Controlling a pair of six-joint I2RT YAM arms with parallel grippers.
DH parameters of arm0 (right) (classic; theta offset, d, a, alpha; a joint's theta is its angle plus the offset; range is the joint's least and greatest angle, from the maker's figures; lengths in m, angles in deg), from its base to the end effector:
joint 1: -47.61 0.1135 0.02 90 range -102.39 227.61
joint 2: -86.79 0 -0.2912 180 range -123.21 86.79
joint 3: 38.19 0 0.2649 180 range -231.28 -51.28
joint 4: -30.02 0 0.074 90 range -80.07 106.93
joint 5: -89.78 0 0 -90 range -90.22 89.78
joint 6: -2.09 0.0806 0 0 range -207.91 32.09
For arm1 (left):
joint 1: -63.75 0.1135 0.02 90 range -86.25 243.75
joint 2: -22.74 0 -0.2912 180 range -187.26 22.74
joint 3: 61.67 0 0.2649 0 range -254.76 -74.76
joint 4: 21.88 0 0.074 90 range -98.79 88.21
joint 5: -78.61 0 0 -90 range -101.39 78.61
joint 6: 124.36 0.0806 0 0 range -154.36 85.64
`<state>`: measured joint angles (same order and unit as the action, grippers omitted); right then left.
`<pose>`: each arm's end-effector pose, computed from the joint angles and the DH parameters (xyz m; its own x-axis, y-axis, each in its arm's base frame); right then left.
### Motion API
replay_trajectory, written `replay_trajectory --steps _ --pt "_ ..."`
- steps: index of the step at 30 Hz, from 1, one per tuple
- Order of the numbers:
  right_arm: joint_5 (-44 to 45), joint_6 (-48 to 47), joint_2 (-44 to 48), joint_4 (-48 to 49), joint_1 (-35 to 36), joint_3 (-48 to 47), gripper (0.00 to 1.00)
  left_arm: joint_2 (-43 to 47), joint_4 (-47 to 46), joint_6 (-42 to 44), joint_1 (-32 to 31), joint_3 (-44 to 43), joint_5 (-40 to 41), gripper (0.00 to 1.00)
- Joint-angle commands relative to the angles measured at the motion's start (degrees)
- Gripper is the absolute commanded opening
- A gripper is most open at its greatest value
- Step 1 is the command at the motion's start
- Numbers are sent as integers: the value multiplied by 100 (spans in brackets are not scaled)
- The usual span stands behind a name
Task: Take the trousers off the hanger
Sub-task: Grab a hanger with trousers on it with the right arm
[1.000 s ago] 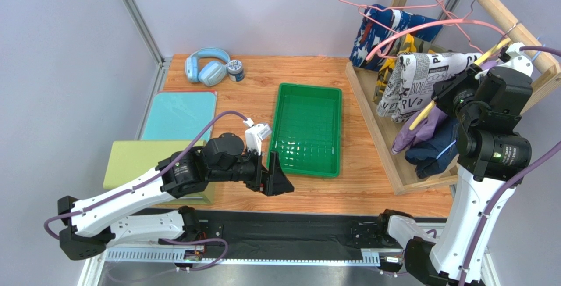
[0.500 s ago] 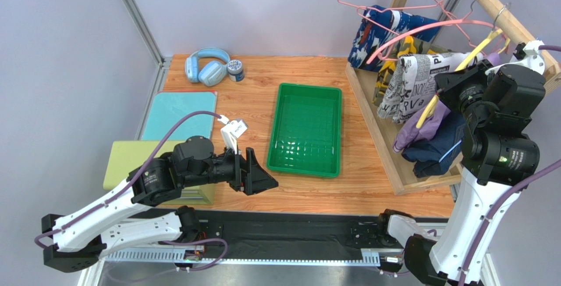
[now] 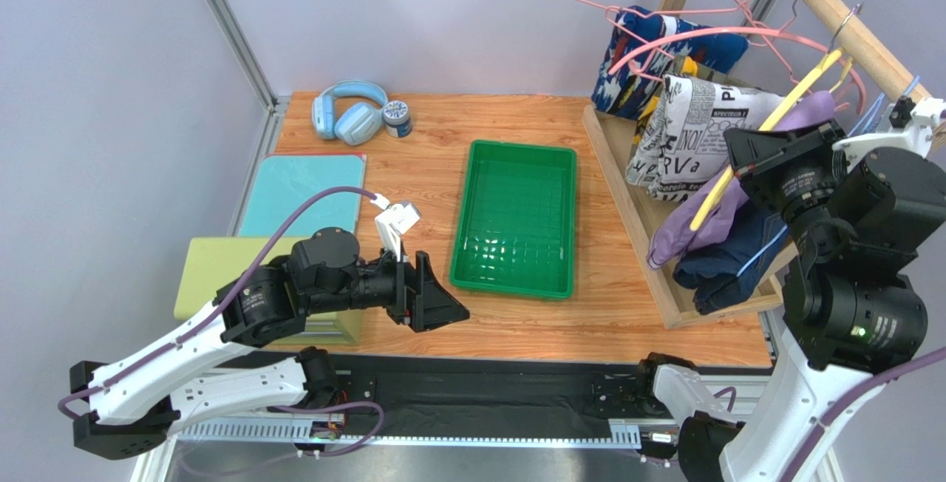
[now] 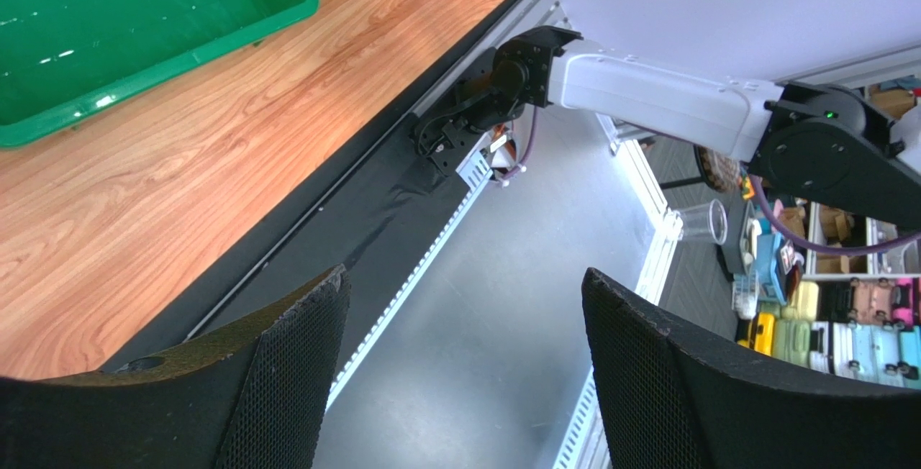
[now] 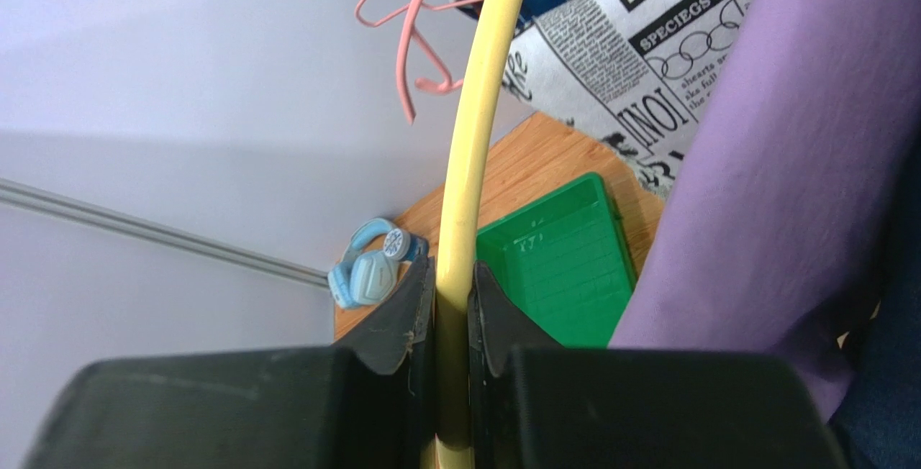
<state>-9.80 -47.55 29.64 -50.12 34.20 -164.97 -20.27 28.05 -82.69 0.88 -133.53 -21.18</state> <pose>0.1054 -0.0113 0.5785 -0.0902 0.6780 -0.7295 0.1679 0.7324 0.6599 0.0709 -0.1684 0.3848 -0.8182 -0.0174 -0.5747 0.5087 0.4440 -0.7377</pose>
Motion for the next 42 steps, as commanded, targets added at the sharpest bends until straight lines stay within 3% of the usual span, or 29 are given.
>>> replay_trajectory --steps 1,7,15,23,32,42 --pt "-562 113 581 851 14 -92 0 143 -36 228 21 -329 -147 84" --pt "-1080 95 599 246 14 -487 0 257 25 325 21 -381 -121 84" --pt "-1292 -211 1065 -2 14 -207 0 108 122 509 29 -636 -191 84" --pt "-984 -1398 845 867 119 101 0 -129 -1 588 29 -716 -410 84" --pt "-1897 -1733 1179 2090 154 1006 0 -208 -36 650 21 -707 -481 84" --pt "-1792 -1777 1434 2047 304 928 0 -244 -72 685 21 -645 -525 84"
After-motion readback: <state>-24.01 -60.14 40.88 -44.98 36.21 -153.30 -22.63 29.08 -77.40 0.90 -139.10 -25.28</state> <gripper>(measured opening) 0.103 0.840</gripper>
